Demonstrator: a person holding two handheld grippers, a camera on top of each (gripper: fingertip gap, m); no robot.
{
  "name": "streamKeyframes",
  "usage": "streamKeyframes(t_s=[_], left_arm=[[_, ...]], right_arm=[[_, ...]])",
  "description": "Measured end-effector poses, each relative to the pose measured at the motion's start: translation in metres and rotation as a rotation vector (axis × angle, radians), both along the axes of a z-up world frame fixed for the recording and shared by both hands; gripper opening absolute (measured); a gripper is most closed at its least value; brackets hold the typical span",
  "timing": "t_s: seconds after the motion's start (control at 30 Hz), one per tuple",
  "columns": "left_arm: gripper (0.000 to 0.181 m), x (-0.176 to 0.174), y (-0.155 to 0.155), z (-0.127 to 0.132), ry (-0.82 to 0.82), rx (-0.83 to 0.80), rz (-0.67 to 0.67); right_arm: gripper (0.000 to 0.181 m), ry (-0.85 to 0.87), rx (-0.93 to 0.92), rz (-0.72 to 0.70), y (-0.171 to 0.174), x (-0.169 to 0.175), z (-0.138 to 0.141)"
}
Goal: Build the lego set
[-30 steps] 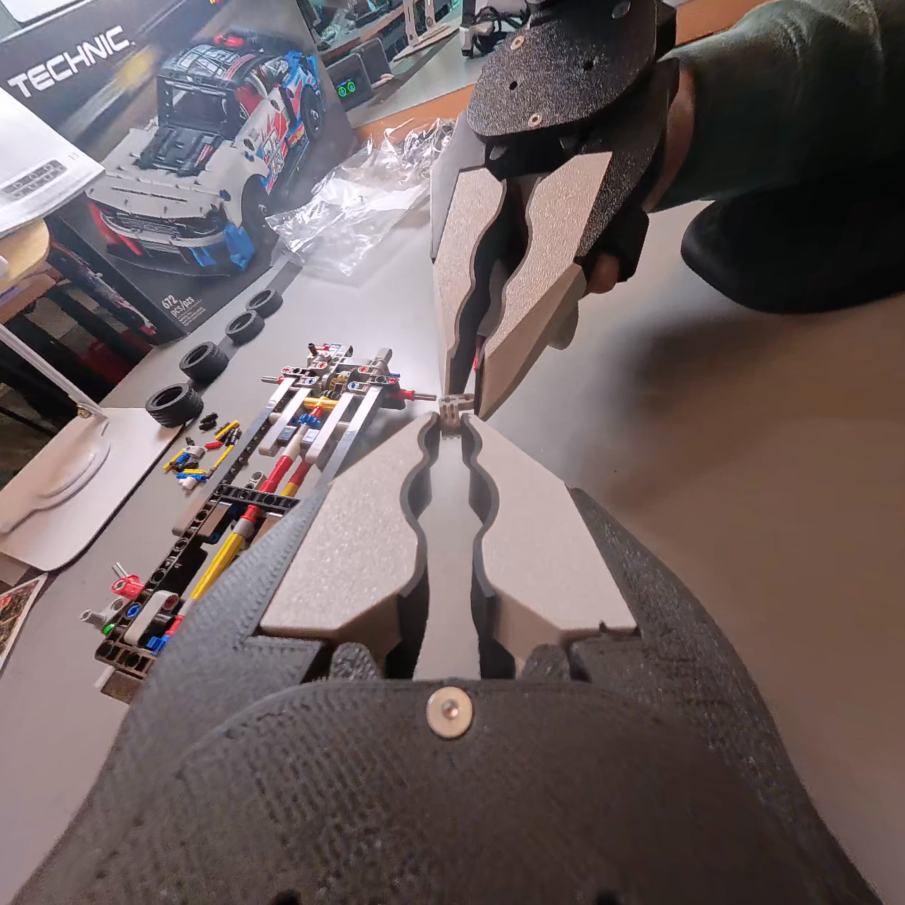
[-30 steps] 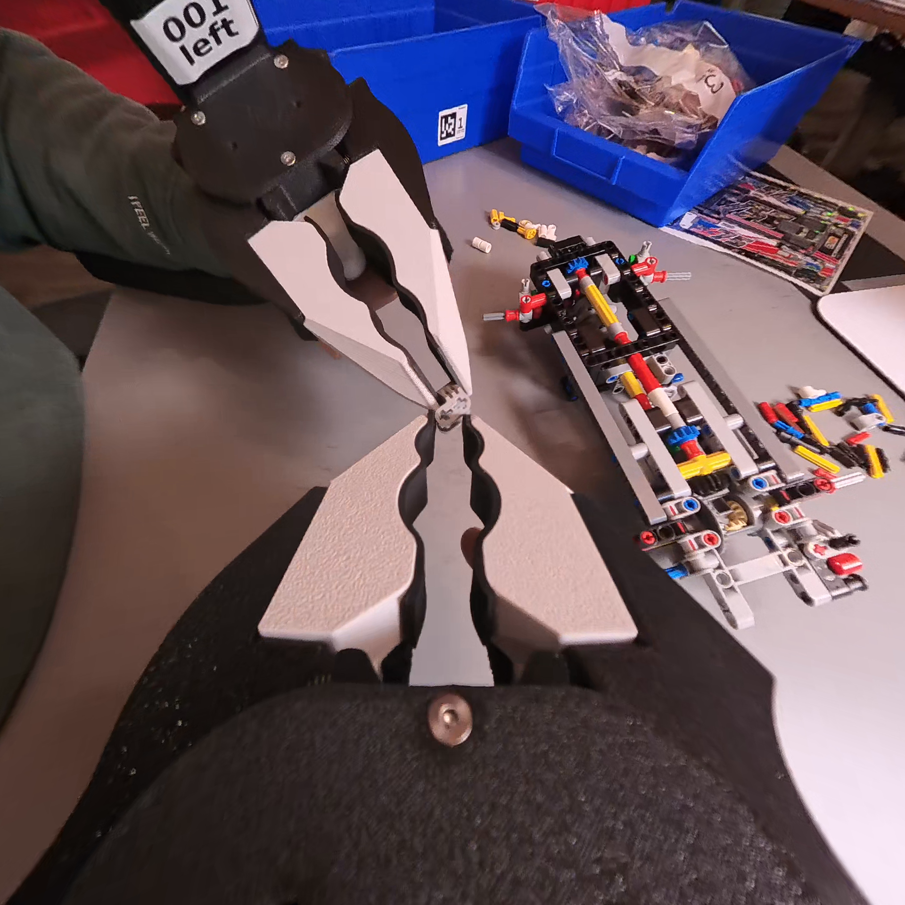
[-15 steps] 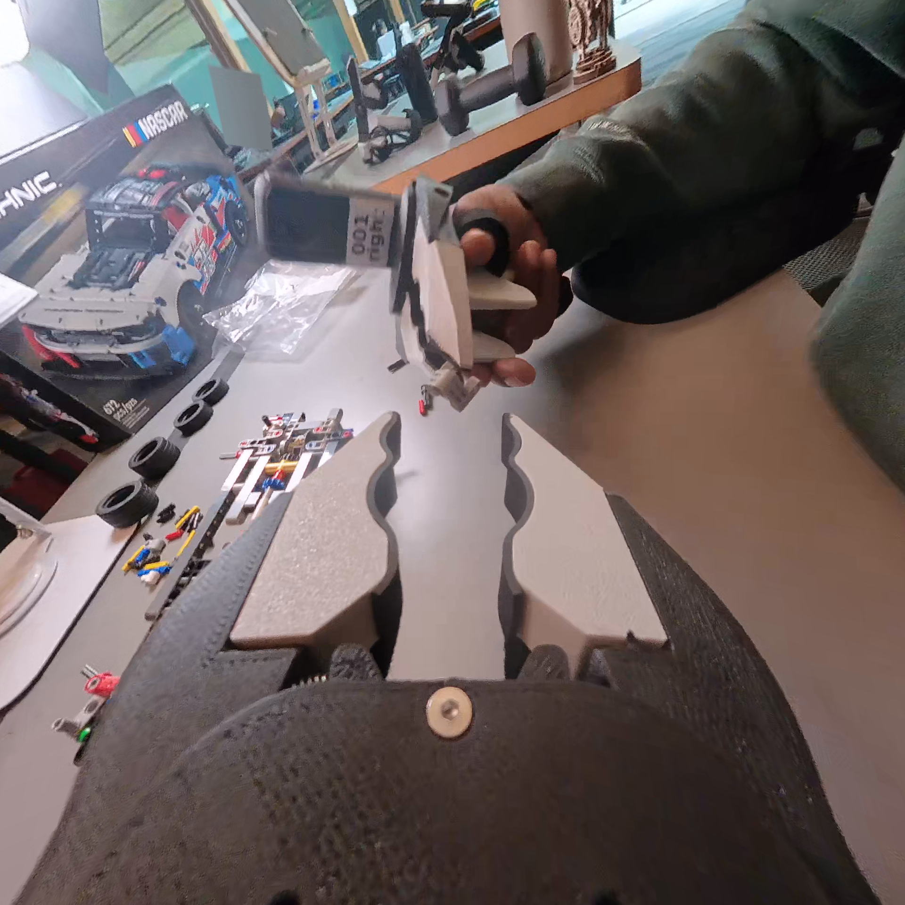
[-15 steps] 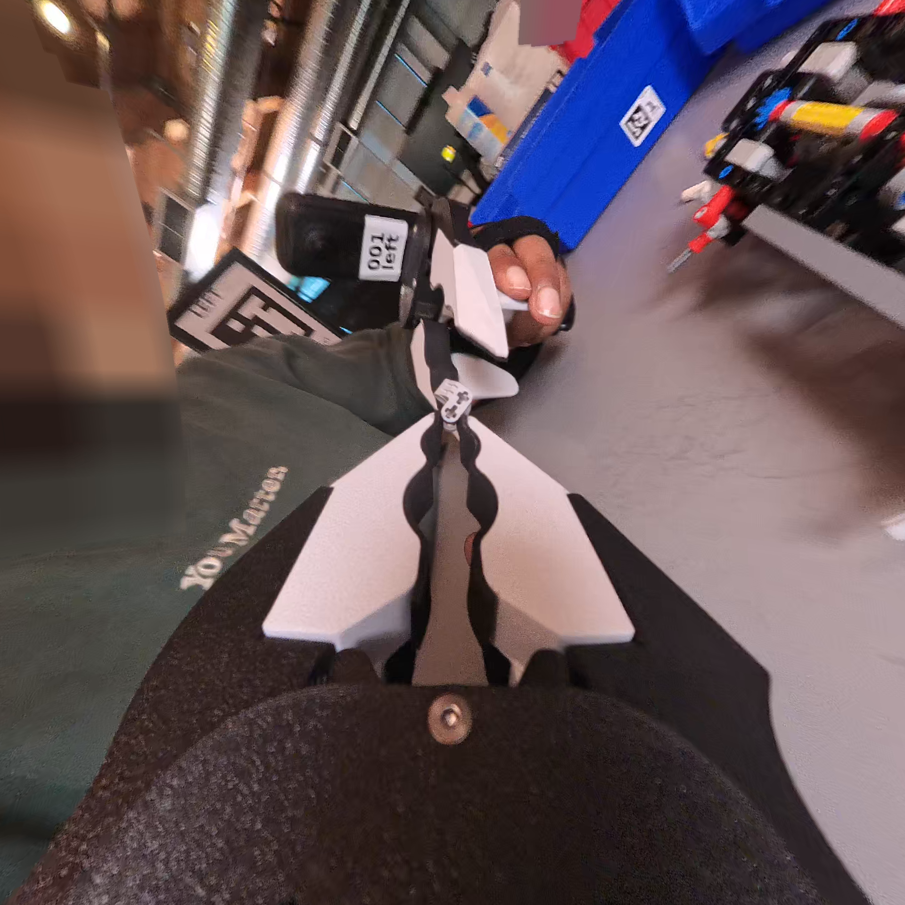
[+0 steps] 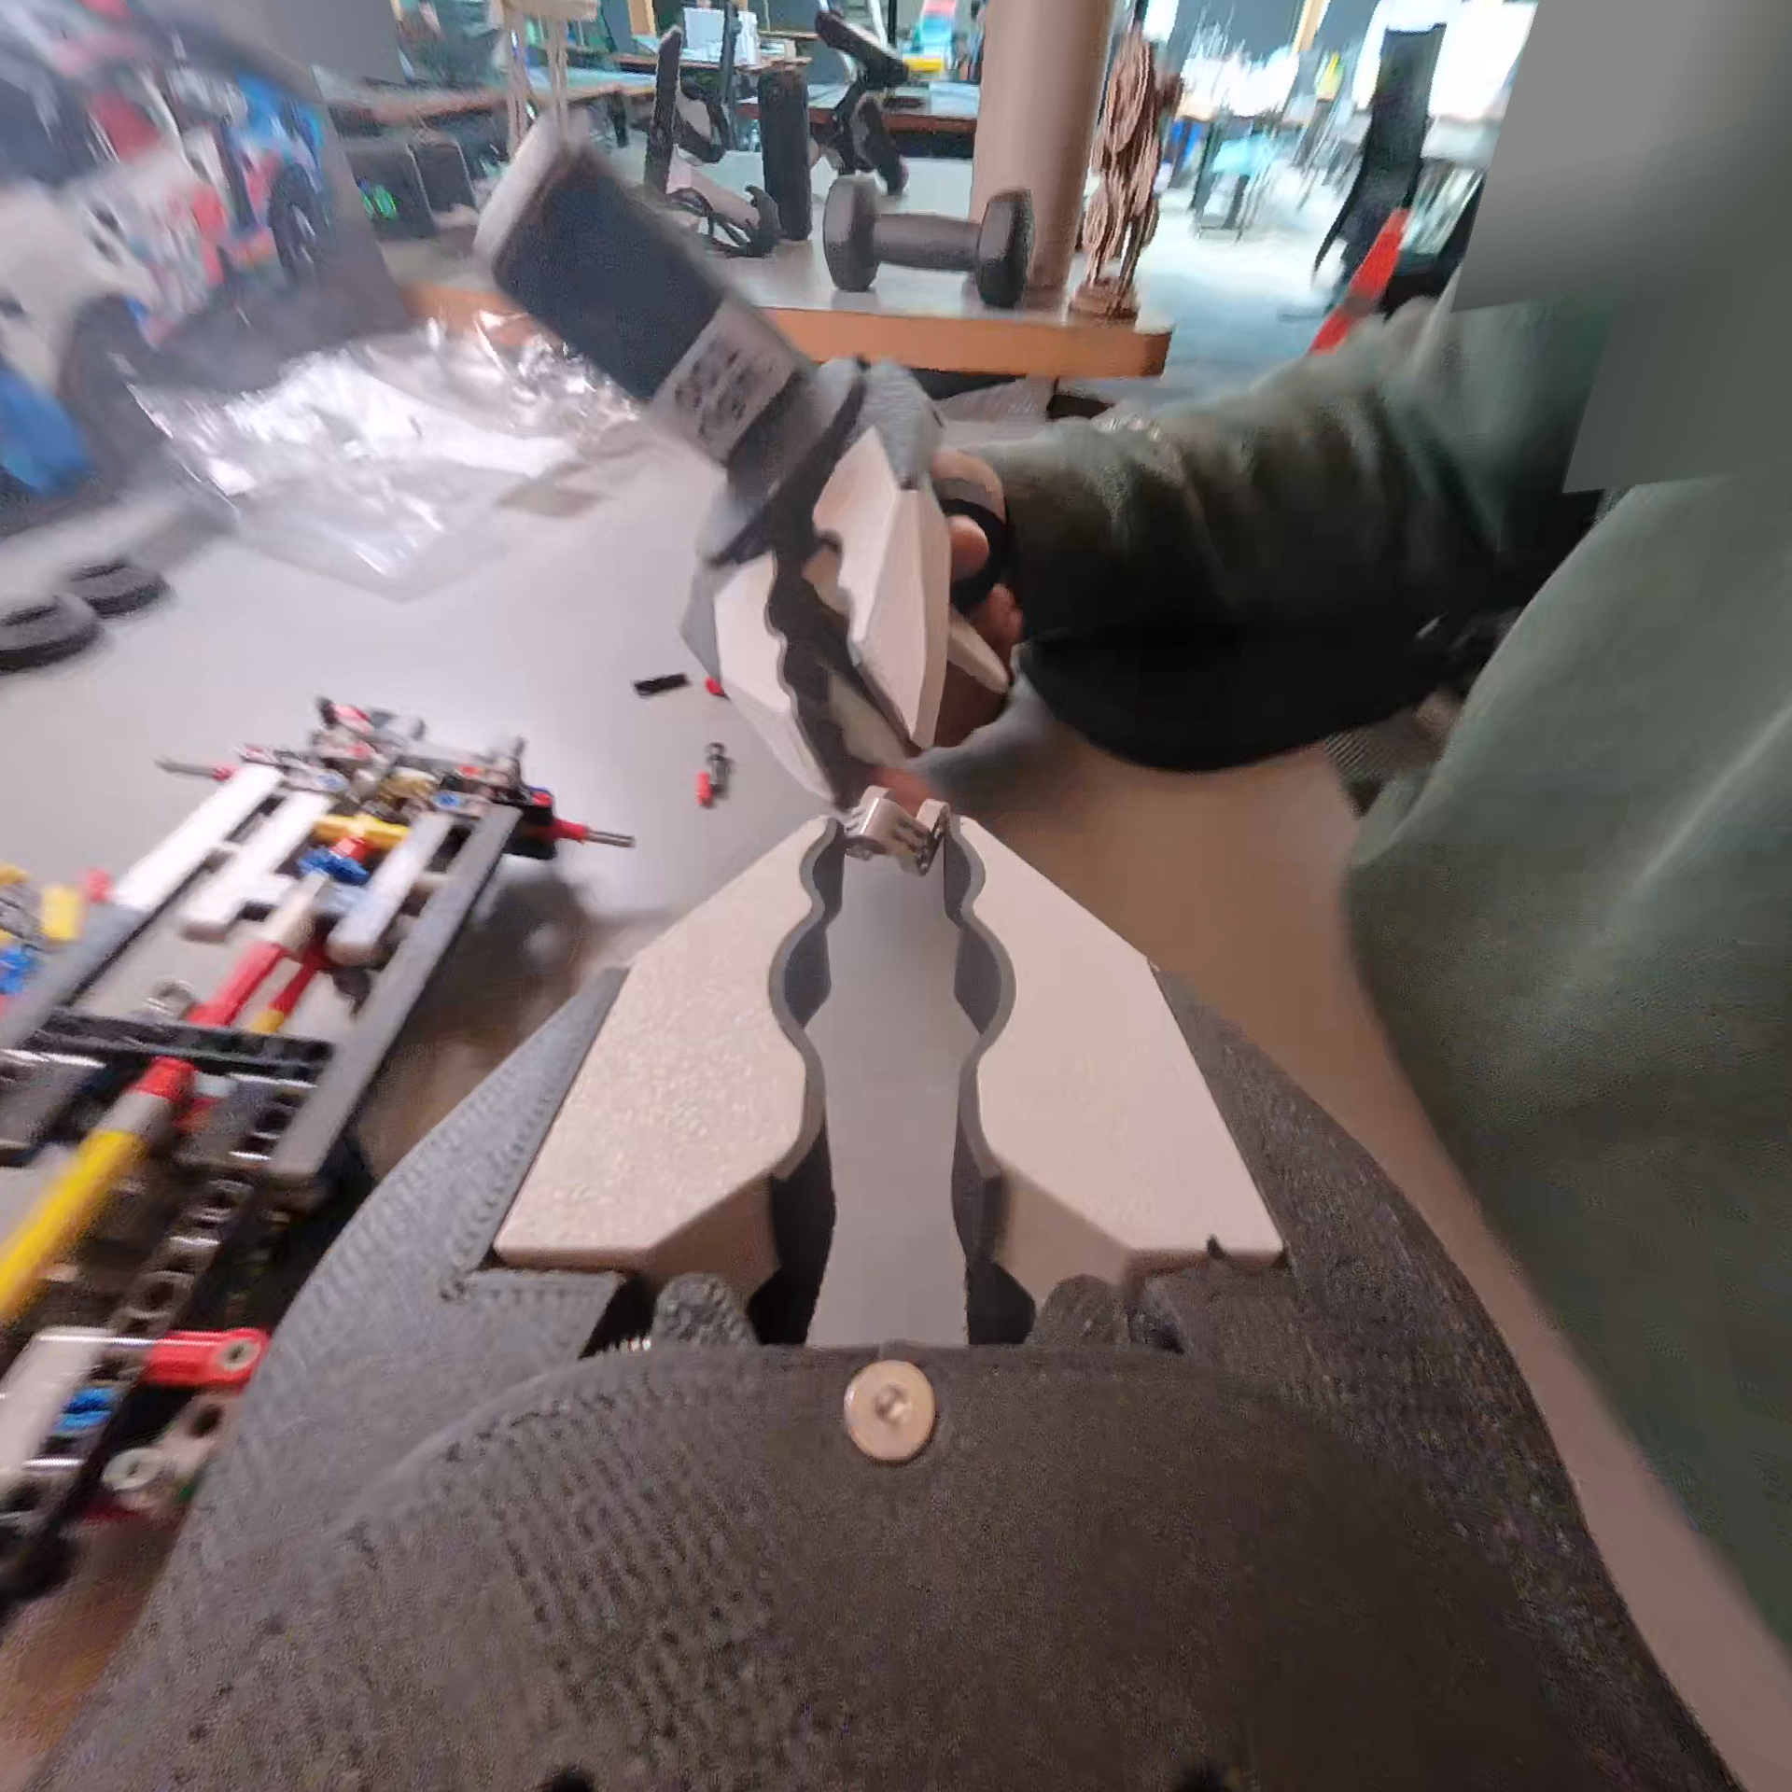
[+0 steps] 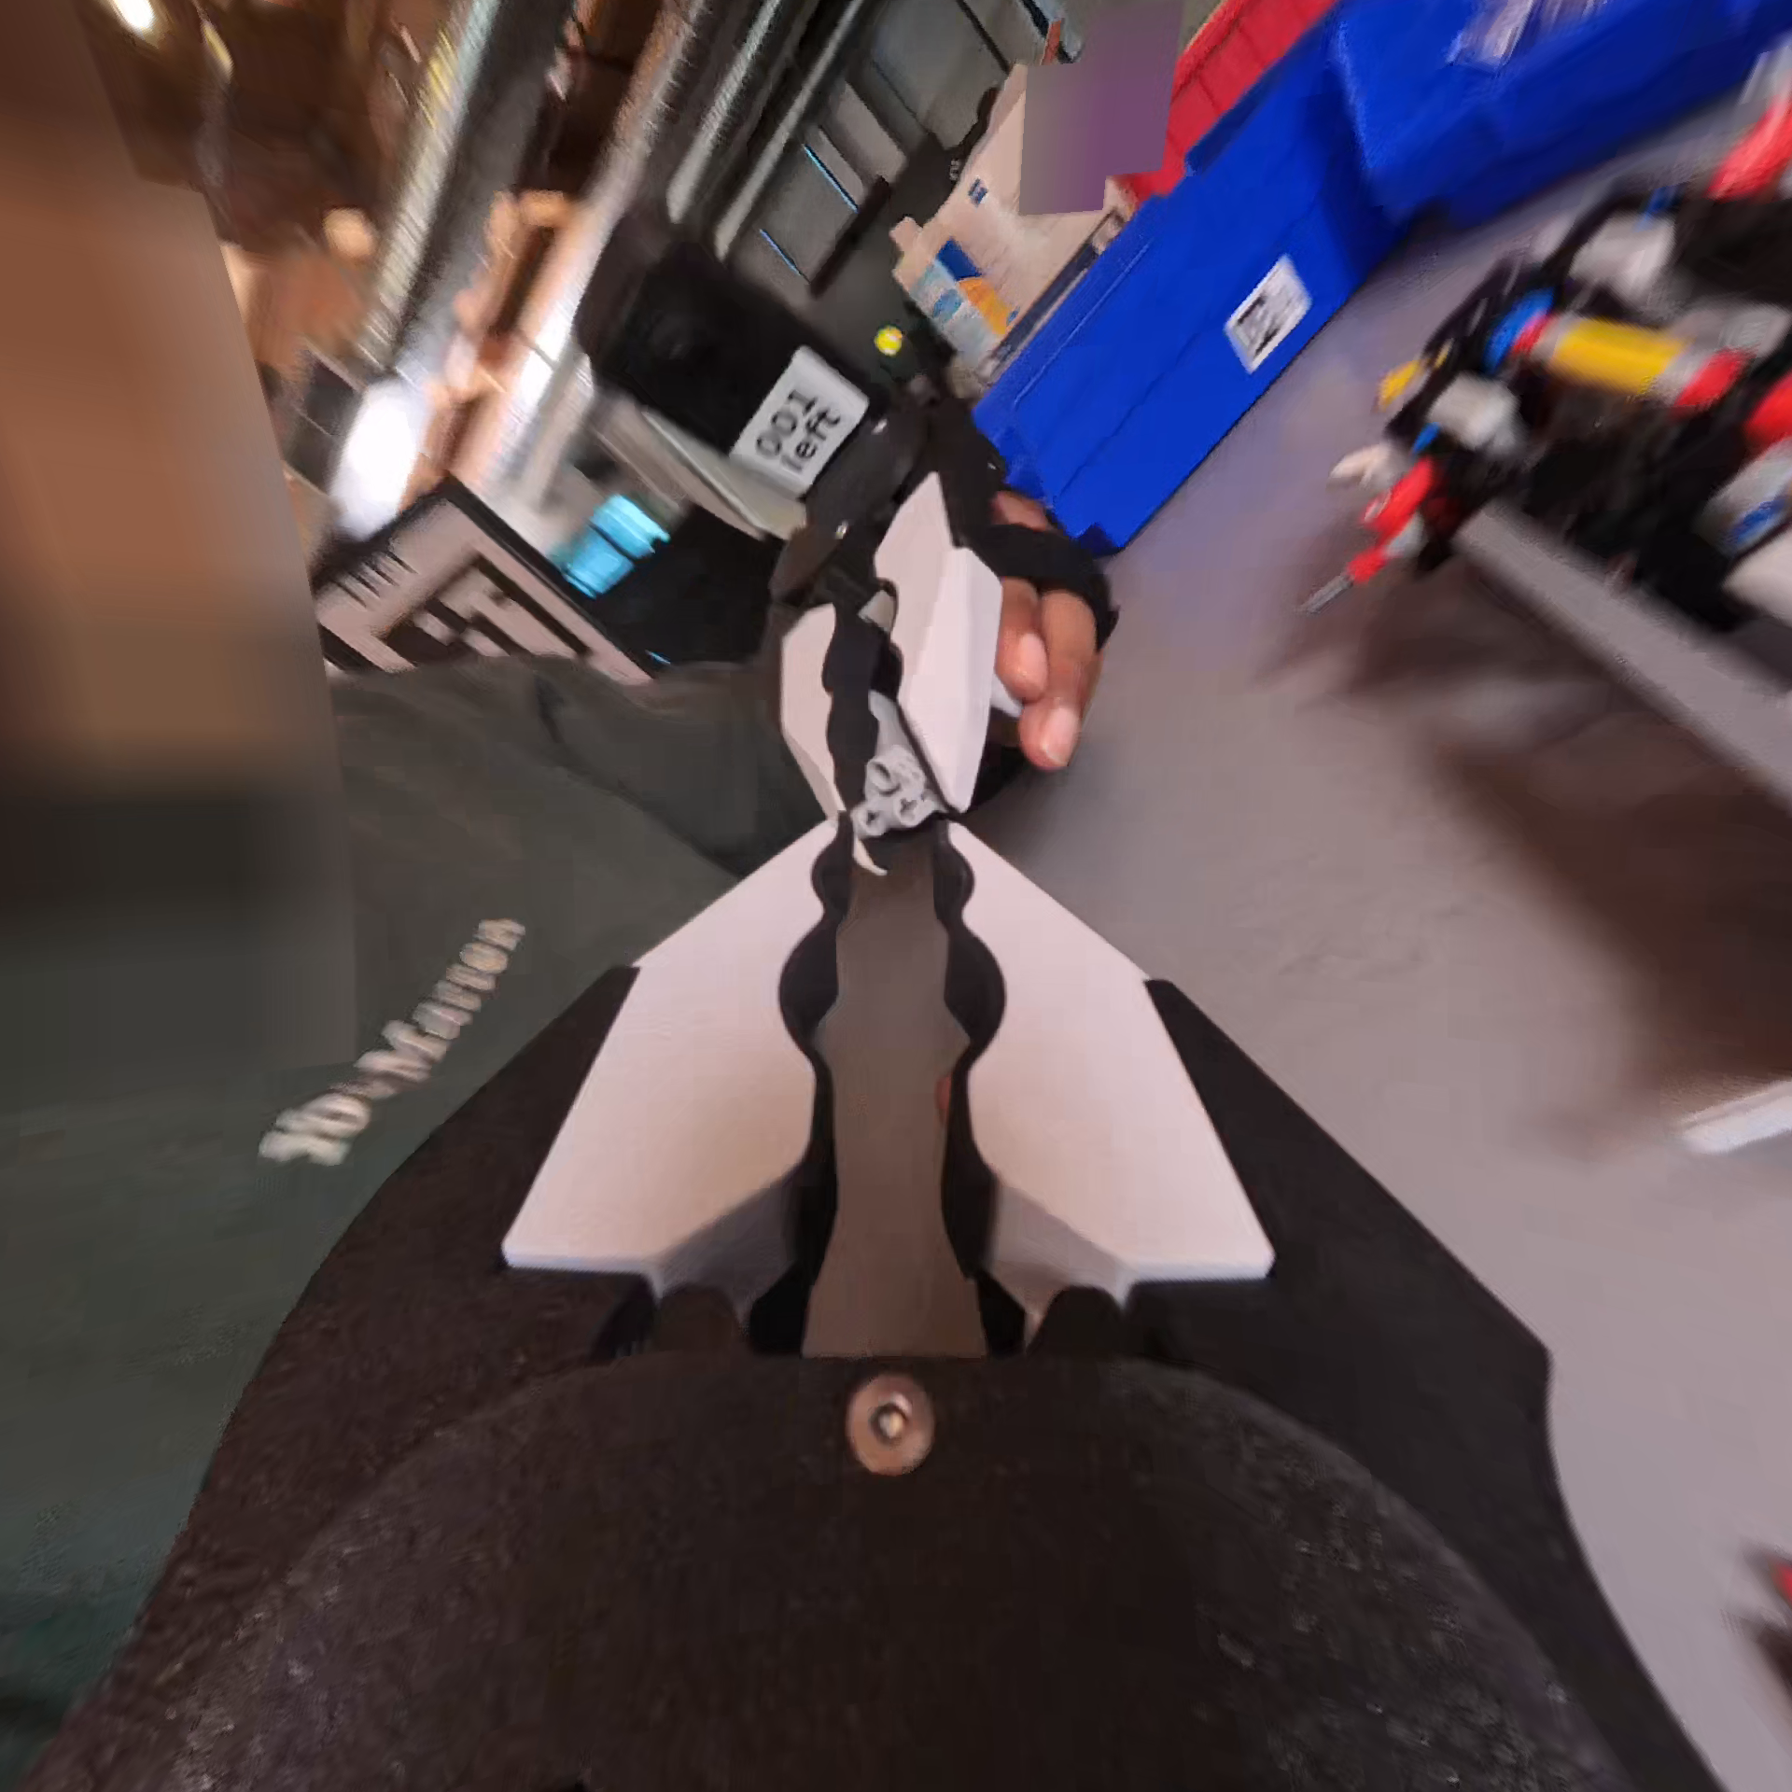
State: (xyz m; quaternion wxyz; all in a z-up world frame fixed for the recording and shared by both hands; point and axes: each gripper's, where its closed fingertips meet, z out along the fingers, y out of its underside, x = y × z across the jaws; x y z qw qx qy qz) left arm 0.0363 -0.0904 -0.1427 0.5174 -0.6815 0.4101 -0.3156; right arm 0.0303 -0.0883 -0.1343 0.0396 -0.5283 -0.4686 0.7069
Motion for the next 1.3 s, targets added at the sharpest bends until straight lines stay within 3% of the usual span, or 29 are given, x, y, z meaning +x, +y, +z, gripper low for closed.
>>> streamKeyframes(t_s=[0.1, 0.2, 0.37, 0.47, 0.57, 0.67, 0.73, 0.83, 1.0, 1.3], left_arm=[[0.019, -0.001, 0.0, 0.001, -0.167, -0.273, -0.026], [0.019, 0.004, -0.006, -0.004, -0.274, -0.5, -0.083], [0.019, 0.012, -0.015, -0.008, -0.377, -0.704, -0.15], [0.019, 0.01, -0.013, -0.009, -0.394, -0.734, -0.144], [0.019, 0.009, -0.011, -0.007, -0.403, -0.712, -0.139], [0.037, 0.001, -0.006, -0.003, -0.321, -0.545, -0.099], [0.036, -0.006, 0.0, -0.005, -0.218, -0.403, -0.037], [0.031, -0.009, 0.006, 0.0, -0.155, -0.249, 0.018], [0.027, -0.003, 0.003, 0.006, -0.138, -0.143, 0.01], [0.015, 0.003, 0.001, -0.005, -0.081, -0.159, 0.001]], right_arm=[[0.02, 0.148, 0.545, -0.154, 0.017, 0.003, -0.001], [0.02, 0.259, 1.015, -0.188, 0.013, 0.004, -0.008], [0.016, 0.329, 1.321, -0.123, -0.011, -0.003, -0.016], [0.007, 0.339, 1.357, -0.117, -0.014, -0.003, -0.017], [0.005, 0.323, 1.249, -0.141, -0.011, -0.004, -0.014], [0.005, 0.305, 0.953, -0.176, -0.003, -0.001, -0.005], [0.004, 0.329, 0.8, -0.185, 0.001, 0.004, 0.004], [0.005, 0.337, 0.717, -0.182, 0.002, 0.005, 0.008], [0.005, 0.311, 0.716, -0.149, -0.005, 0.002, -0.002], [0.005, 0.269, 0.787, -0.131, -0.007, -0.001, -0.016]])
